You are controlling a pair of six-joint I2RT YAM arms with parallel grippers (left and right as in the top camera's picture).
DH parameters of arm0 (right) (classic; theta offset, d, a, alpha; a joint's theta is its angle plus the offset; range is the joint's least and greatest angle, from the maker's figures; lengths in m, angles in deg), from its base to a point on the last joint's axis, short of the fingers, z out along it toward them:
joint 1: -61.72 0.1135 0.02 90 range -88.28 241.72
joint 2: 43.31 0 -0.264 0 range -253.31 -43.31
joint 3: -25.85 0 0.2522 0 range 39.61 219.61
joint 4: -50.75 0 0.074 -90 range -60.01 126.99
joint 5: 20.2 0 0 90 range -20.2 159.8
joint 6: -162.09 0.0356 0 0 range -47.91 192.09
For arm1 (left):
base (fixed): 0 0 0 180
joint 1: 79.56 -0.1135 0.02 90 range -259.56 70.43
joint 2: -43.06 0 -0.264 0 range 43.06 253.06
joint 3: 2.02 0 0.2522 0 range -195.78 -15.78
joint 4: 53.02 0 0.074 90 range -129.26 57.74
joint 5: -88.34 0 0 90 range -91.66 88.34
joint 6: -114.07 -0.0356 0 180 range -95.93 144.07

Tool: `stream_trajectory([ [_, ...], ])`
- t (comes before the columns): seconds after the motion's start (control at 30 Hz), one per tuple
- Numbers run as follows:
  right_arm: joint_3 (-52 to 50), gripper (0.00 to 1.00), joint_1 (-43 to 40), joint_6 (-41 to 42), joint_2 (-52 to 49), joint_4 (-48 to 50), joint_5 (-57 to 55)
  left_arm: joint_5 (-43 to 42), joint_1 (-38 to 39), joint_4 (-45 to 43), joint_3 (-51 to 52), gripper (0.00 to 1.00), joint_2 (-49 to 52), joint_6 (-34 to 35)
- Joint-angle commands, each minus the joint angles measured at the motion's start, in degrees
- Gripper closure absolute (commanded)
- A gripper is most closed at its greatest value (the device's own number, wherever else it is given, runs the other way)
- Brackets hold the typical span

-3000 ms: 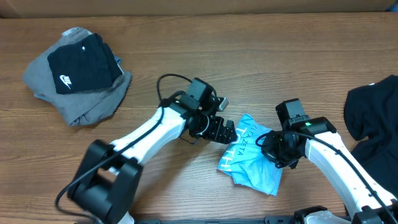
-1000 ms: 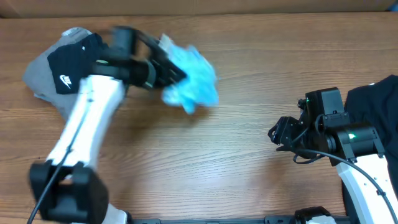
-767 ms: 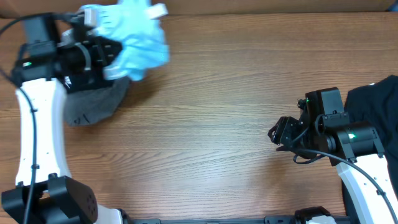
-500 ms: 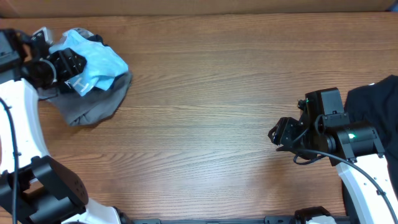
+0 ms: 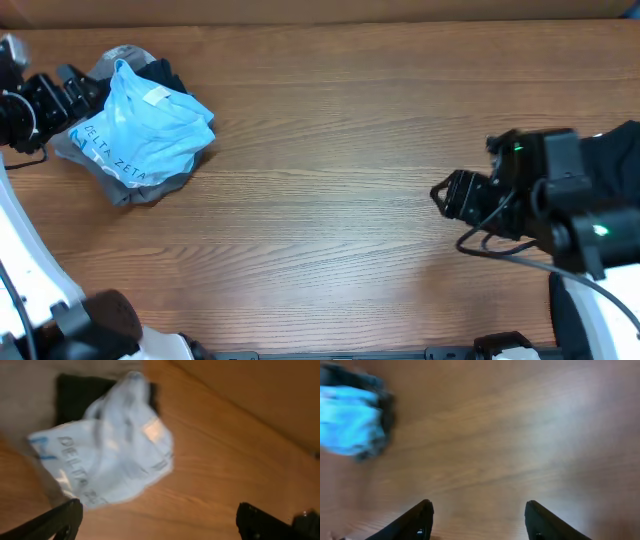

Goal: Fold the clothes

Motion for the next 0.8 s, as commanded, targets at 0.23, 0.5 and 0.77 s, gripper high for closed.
stream_trajectory([
  [0.23,9.49,0.37,-0.15,-7.89,2.14,-1.42,4.90,19.65,22.05,9.29,-5.18,0.00,-15.13,-2.62],
  [0.5,10.43,0.30,-0.15,-10.69,4.07,2.36,10.78,34.88,41.68,15.87,-5.16,0.00,-24.83,4.44],
  [0.77,12.26,0.00,-0.15,-10.64,10.36,4.20,10.78,35.71,46.69,17.11,-2.67,0.00,-32.57,9.73],
])
